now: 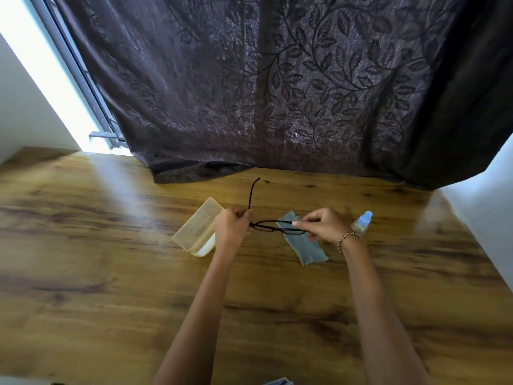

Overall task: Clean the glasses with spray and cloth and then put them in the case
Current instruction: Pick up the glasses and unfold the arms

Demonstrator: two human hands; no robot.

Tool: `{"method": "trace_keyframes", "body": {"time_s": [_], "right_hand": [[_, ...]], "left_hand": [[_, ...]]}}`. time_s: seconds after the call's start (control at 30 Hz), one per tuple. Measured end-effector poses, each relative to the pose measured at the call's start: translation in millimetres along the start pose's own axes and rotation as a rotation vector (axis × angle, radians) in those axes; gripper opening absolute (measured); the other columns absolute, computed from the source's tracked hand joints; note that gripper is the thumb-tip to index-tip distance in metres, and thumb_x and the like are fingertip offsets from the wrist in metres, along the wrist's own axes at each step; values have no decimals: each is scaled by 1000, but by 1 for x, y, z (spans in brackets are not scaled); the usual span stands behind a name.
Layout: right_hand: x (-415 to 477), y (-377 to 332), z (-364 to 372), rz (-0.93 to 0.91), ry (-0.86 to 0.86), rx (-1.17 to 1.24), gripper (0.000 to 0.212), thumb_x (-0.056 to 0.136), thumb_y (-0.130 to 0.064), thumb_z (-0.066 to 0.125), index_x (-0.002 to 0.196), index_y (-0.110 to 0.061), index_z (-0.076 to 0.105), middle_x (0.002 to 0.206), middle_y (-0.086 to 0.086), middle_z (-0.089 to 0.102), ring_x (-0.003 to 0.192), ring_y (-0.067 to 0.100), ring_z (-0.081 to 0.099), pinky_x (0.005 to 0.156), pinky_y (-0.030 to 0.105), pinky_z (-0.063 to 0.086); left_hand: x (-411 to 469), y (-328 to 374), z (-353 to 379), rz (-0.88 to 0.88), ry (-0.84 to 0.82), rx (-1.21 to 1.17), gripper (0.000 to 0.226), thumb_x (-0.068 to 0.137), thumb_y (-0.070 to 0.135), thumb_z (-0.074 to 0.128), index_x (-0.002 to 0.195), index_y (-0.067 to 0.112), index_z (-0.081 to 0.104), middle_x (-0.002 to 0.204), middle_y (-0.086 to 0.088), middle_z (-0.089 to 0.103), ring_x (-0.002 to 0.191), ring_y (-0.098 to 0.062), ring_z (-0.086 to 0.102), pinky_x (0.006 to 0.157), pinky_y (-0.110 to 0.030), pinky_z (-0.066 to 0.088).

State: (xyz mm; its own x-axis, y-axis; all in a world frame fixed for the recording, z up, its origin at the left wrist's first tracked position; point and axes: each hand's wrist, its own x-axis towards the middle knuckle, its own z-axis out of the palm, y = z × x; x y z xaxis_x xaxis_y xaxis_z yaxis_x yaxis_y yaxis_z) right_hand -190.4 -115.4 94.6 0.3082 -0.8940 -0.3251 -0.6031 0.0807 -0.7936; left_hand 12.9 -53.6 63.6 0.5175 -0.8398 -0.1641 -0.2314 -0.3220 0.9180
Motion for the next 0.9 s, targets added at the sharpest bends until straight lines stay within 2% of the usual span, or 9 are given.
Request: {"method": "trace_keyframes", "body": {"time_s": [0.1, 0.2, 0.33, 0.4, 0.5, 0.63, 0.73, 0.8, 0.9], "right_hand": [[0, -5, 5, -16, -8, 10, 26, 80, -29, 76, 93, -6, 73, 75, 0, 66, 66, 8, 63, 59, 18, 55], [0, -7, 8, -12, 67, 30, 22, 82, -30, 74, 86, -9, 73, 69, 2, 67, 58, 10, 65, 66, 28, 60], [2, -7, 16, 0, 307, 106, 24, 88, -30, 66, 83, -7, 72, 57, 3, 64, 47, 13, 63, 71, 44, 60], [1, -7, 18, 10, 442, 190, 18, 89, -28, 65, 82, -11, 69, 54, 3, 64, 48, 15, 63, 71, 46, 60], [-1, -9, 15, 5, 508, 221, 14, 90, -26, 64, 79, -19, 67, 51, 1, 62, 44, 12, 62, 68, 39, 60], [1, -8, 6, 68, 481, 310, 19, 88, -24, 67, 79, -9, 72, 50, 2, 59, 34, 4, 53, 55, 23, 52], [4, -13, -1, 107, 435, 392, 19, 84, -23, 70, 74, -6, 73, 52, 4, 58, 36, 7, 49, 53, 23, 50], [6, -18, -5, 114, 436, 403, 18, 81, -21, 72, 68, -9, 72, 52, 4, 58, 37, 7, 48, 53, 23, 49], [11, -25, -11, 122, 448, 439, 20, 79, -17, 73, 61, -11, 67, 53, 4, 58, 39, 9, 48, 52, 22, 48]], "left_hand": [[0, 2, -2, -78, 32, -151, 23, 93, 19, 59, 112, 8, 59, 84, -1, 67, 63, -14, 71, 67, -32, 60], [-2, 3, -7, -103, 37, -237, 22, 92, 16, 61, 112, 10, 55, 81, -3, 67, 60, -16, 69, 64, -33, 60], [-1, 4, -11, -16, -13, -144, 20, 93, 16, 59, 112, 18, 57, 78, -5, 67, 59, -13, 65, 61, -30, 60], [-1, 6, -12, 47, -71, -50, 16, 95, 20, 56, 110, 18, 63, 85, -2, 68, 61, -11, 63, 63, -26, 59], [-1, 7, -19, 193, -179, 66, 19, 99, 21, 48, 108, 22, 64, 99, 3, 64, 70, -9, 61, 66, -20, 56], [3, 1, -30, 584, -189, 450, 31, 92, 2, 54, 112, 23, 65, 116, 2, 52, 104, -10, 49, 88, -17, 40], [3, 5, -31, 863, -71, 562, 31, 82, -1, 65, 105, 18, 70, 115, 0, 59, 102, -17, 49, 85, -26, 45], [-1, 14, -33, 956, -19, 560, 26, 84, 1, 61, 105, 14, 71, 109, 0, 65, 100, -19, 54, 82, -29, 49], [-4, 24, -36, 1033, 24, 640, 27, 91, 20, 49, 109, 15, 69, 100, 2, 69, 96, -17, 59, 75, -31, 54]]}}
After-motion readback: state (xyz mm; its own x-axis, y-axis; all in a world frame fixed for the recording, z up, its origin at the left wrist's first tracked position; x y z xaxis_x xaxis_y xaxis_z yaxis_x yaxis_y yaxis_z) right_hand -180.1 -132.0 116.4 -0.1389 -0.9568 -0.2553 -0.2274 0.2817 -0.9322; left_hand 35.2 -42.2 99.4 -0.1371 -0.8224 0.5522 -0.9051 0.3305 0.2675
